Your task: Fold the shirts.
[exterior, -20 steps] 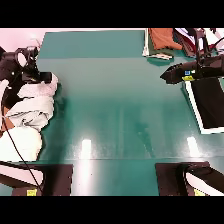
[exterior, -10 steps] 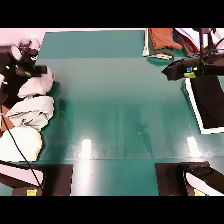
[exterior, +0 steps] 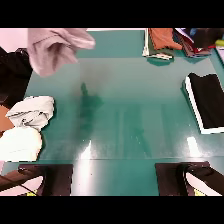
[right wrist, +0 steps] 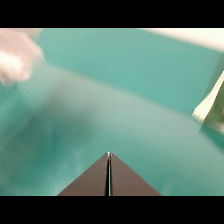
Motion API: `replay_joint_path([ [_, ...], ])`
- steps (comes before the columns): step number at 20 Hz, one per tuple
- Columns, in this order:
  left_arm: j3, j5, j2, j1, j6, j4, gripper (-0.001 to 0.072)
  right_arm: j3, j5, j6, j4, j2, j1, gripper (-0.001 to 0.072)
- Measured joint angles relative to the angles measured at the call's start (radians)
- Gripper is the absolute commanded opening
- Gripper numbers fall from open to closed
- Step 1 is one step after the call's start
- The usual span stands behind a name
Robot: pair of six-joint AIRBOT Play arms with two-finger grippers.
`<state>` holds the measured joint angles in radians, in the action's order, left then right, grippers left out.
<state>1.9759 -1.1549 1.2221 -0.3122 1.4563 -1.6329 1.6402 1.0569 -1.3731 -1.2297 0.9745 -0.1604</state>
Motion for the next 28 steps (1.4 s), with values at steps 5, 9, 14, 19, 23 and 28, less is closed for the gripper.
replay_joint_path([
  [5,-0.003,-0.013,0.066,-0.305,-0.082,0.08,0.0083,0.13,0.018,0.0,-0.002,-0.002,0.05,0.0014],
  [9,-0.005,0.031,0.198,-0.444,-0.138,0.245,0.0539,0.179,0.083,0.001,-0.002,-0.002,0.104,0.0014],
  [14,-0.008,-0.002,0.264,-0.357,-0.061,0.253,0.0539,0.195,0.157,0.001,-0.001,-0.003,0.143,0.0014],
  [19,-0.131,-0.119,0.276,-0.106,0.045,0.29,0.054,0.198,0.182,0.001,-0.001,-0.003,0.152,0.0014],
  [23,-0.411,-0.135,0.219,0.004,0.062,0.338,0.054,0.197,0.191,0.001,-0.001,-0.002,0.153,0.0014],
  [28,-0.838,0.006,0.114,0.042,0.062,0.449,0.054,0.197,0.195,0.001,0.004,-0.002,0.153,0.0014],
])
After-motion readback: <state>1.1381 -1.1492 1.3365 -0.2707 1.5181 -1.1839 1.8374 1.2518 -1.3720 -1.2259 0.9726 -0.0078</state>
